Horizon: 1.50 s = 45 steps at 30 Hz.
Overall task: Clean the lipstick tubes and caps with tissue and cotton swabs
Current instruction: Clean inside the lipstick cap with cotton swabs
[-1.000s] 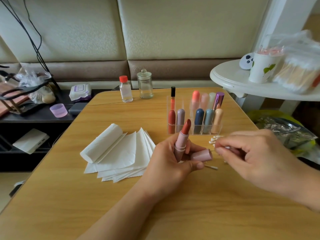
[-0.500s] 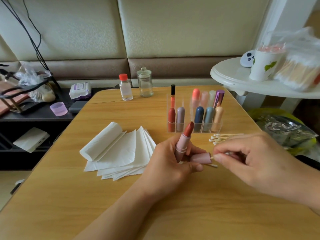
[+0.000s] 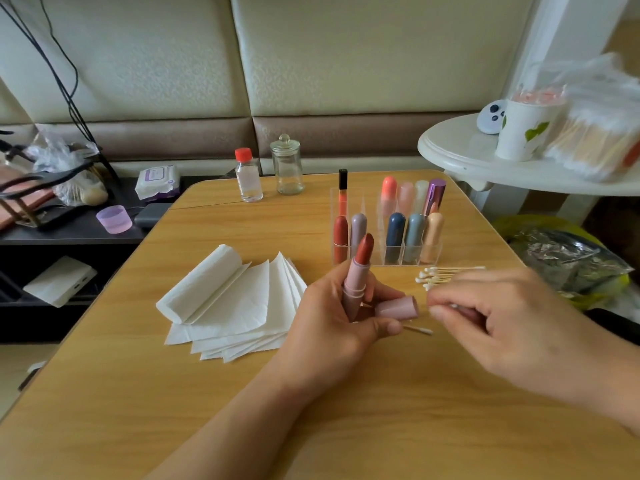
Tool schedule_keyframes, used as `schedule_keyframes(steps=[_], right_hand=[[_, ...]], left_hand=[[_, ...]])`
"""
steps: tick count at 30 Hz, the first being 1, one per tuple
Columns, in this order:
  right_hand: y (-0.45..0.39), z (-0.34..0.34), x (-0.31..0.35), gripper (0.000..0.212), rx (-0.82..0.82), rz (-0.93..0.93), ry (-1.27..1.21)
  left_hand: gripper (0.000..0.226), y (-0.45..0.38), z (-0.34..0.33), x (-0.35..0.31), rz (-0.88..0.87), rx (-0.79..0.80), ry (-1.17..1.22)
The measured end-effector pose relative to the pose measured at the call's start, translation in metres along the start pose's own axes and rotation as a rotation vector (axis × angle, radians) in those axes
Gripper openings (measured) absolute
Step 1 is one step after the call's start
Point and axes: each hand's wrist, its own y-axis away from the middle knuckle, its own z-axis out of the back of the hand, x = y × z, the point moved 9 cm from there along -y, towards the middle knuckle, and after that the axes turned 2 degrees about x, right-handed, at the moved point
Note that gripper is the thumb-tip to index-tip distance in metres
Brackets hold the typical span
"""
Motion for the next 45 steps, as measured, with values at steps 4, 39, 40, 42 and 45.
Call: schedule_keyframes(steps=[4,39,40,42,45], right_hand=[[0.0,0.007,-0.011,0.021,-0.059,-0.068,-0.107],[0.039,0.038,0.061,0.018,-0.575,0.283,-0.018],[0.038,0.037,0.061,0.018,-0.572,0.286,-0.023],[0.037,0.036,0.063,0.017,-0.569,0.293,-0.012],[0.032,0.035,0.063,0.017,-0.566,0.302,0.068]], left_hand=[[0.06,0.0,-0.005,0.0,0.004,0.032,0.007],[0.035,-0.002,0.001,0.009,-0.061,-0.044,0.177],[0.038,-0.002,0.002,0.01,-0.059,-0.046,0.198],[0.037,-0.002,0.002,0.009,-0.067,-0.049,0.218],[0.04,-0.001,0.0,0.005,-0.089,-0.046,0.21]])
